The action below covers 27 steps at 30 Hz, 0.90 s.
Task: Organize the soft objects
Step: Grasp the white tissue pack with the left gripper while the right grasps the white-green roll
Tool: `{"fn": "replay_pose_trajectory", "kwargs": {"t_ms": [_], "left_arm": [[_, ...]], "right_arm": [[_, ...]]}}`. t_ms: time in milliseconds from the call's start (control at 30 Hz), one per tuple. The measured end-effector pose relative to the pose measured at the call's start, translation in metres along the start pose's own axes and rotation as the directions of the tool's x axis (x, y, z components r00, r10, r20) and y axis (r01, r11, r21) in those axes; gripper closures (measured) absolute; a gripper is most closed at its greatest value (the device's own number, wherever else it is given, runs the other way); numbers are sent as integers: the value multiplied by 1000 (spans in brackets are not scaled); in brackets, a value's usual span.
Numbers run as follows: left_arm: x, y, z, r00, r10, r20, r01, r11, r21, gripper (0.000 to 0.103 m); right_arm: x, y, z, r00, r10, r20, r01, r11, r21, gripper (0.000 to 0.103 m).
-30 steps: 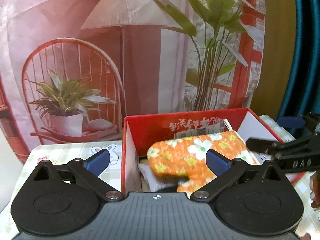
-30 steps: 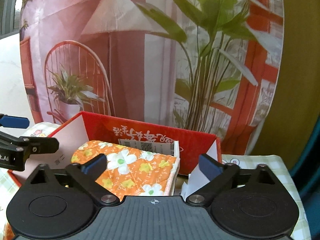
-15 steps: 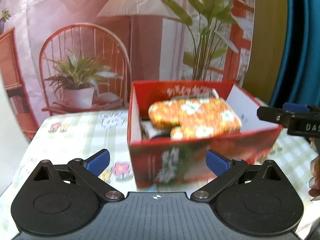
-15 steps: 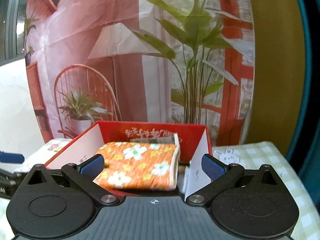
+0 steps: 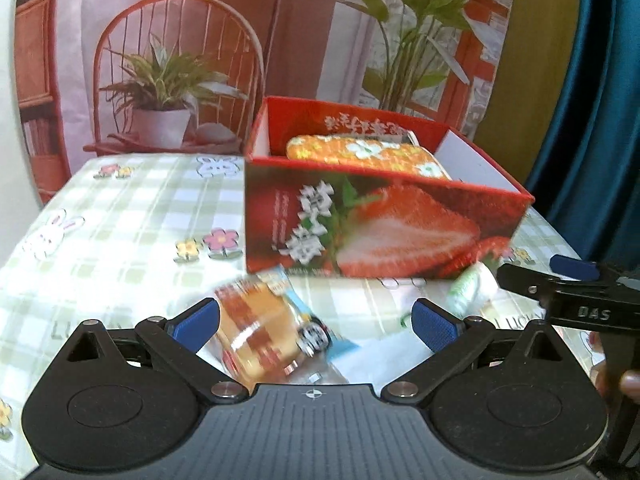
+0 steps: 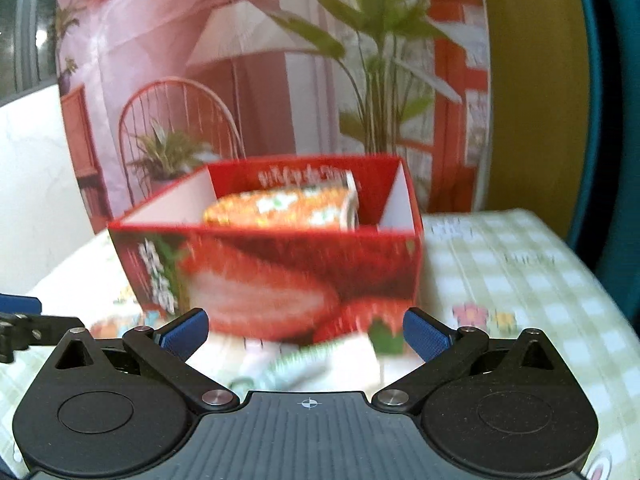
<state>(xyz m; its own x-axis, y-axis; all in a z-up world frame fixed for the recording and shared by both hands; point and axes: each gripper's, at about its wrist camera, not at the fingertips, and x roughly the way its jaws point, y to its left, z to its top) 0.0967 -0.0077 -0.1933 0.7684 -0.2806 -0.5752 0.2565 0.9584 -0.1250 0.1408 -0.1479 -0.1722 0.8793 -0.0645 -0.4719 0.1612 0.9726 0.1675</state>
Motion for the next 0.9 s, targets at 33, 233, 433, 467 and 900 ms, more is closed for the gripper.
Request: {"fn": "replay_pose_trajectory", "kwargs": {"t_ms": [33, 233, 433, 467, 900], "left_arm": [[1, -3, -3, 1000, -9, -10, 9, 1000, 9, 2], [11, -13, -17, 994, -86, -66, 88, 996, 33, 22], [22, -6, -23, 982, -159, -100, 155, 987, -51, 46], [26, -5, -25, 978, -176, -109, 169, 983, -68, 50], [37, 6, -33, 973, -205, -102, 190, 972, -141, 87]], "right_arm": [[0, 0, -5, 1000, -10, -6, 10, 1000, 5, 0], [0, 1, -28, 999, -22, -47, 21, 1000, -18, 0], [6, 0, -31, 998, 0, -64, -1, 1000, -9, 0], [8, 0, -32, 998, 3, -69, -4, 1000, -11, 0], [18, -3, -38, 994, 42, -99, -41, 999, 9, 1]]}}
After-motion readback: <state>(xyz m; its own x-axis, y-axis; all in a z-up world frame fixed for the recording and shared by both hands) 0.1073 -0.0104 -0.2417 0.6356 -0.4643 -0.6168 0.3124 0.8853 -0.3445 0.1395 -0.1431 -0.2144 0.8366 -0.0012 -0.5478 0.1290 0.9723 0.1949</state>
